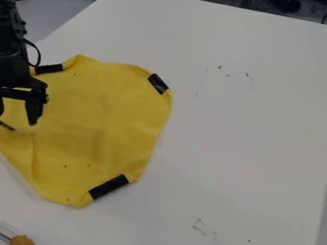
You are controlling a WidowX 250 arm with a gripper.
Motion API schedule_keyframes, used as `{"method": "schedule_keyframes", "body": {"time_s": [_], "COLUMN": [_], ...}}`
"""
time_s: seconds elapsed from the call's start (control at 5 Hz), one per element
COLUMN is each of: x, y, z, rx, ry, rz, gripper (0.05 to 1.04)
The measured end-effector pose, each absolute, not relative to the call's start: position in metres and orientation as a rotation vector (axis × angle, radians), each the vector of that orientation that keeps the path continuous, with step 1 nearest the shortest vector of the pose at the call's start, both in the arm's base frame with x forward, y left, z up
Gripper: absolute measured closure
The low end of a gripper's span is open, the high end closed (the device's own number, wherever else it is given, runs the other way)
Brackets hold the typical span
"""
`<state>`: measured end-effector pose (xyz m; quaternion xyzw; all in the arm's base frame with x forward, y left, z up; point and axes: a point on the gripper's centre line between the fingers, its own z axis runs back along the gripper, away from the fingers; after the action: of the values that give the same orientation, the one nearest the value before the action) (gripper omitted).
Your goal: Drag cloth to the bottom left edge of the table
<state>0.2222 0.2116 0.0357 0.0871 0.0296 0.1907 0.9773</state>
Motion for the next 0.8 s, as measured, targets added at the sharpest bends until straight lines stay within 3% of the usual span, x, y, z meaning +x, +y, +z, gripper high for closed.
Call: {"method": "schedule_keyframes", "body": {"time_s": [0.8], "x": [0.215], "y": [0.206], "z": [0.023], "rx": [0.136], "ry": [0.079], "rz": [0.397], "gripper": [0.083]}}
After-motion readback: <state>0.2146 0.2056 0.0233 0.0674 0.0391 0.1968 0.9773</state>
